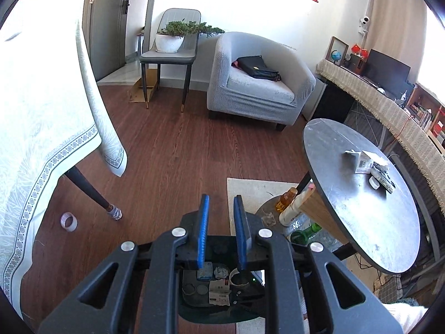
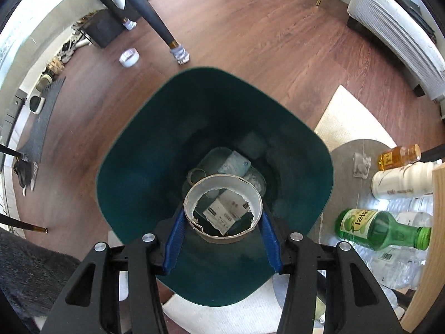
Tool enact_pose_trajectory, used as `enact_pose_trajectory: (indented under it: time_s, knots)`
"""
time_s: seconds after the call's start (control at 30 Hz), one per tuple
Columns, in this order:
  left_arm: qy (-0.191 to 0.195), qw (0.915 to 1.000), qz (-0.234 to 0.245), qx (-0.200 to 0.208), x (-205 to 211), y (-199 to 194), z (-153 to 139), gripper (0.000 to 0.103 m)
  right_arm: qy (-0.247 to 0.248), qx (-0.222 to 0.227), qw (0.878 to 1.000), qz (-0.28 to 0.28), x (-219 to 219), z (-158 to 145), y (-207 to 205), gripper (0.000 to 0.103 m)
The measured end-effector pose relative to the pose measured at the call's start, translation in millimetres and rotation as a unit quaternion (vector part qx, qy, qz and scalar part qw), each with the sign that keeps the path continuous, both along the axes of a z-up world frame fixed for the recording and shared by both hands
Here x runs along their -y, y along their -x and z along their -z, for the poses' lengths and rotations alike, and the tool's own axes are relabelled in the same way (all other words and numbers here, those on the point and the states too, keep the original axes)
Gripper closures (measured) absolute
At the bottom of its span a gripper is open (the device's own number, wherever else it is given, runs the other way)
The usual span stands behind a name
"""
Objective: Collect trash
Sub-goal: 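Open the right tool over the green bin to drop the tape core, then move both tools back from the bin to the round table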
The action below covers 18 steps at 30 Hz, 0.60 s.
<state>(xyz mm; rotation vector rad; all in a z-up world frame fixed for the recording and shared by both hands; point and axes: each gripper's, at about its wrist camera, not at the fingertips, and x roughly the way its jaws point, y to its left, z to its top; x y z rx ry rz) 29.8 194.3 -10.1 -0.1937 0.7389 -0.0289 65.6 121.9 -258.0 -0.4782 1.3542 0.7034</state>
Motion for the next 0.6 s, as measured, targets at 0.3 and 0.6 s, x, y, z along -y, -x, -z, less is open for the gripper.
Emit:
enact_pose_trajectory:
  time_s: [0.3, 0.6]
  knots:
    - [0.001, 0.9999, -0.008, 0.014, 1.2, 0.2, -12.3, 0.083, -0.012, 0.002, 1.000, -0.007, 5.6, -7.0, 4.9, 0.042]
    - [-0.004, 0.9993, -0.016, 0.032, 4.6, 0.9, -27.4, 0.083, -0.056, 0.038, 0.997, -0.021, 9.2, -57.0, 16.9, 0.042]
